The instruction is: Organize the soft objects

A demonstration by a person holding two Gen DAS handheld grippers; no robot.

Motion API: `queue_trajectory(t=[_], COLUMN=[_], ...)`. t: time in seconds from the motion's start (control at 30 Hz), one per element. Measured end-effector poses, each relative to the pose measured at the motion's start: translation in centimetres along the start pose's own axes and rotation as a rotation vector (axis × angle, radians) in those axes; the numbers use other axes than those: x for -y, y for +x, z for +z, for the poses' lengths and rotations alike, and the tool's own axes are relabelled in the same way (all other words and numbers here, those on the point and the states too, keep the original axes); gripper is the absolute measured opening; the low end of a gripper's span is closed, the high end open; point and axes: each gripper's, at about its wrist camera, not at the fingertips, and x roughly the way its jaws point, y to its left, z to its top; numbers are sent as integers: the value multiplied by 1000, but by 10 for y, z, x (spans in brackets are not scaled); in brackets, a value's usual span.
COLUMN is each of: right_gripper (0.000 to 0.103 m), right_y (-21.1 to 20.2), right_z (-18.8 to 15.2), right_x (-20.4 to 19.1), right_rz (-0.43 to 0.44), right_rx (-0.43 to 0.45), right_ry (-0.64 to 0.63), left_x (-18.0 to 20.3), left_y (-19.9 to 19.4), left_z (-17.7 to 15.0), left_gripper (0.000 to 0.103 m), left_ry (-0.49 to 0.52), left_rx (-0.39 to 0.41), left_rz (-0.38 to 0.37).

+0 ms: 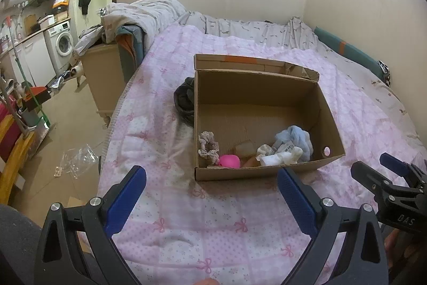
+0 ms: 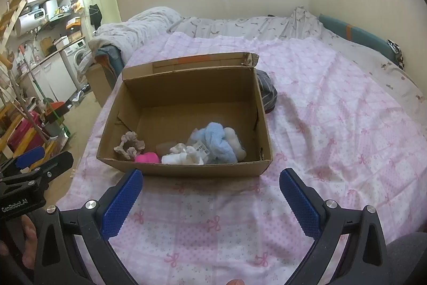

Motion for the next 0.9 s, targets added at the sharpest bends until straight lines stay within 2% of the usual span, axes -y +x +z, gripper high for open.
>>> queue_trajectory(t=[0.9], right_gripper=[103], right_y=[2], right_z=[-1], right_x=[5], right_rz=[-13], right_rx=[2], right_ry=[-2], left_x=[-2], left_y=[0], left_z=[-2], left_gripper=[98], left_ry=[8], left_rx=[-2], left_rz=[-8])
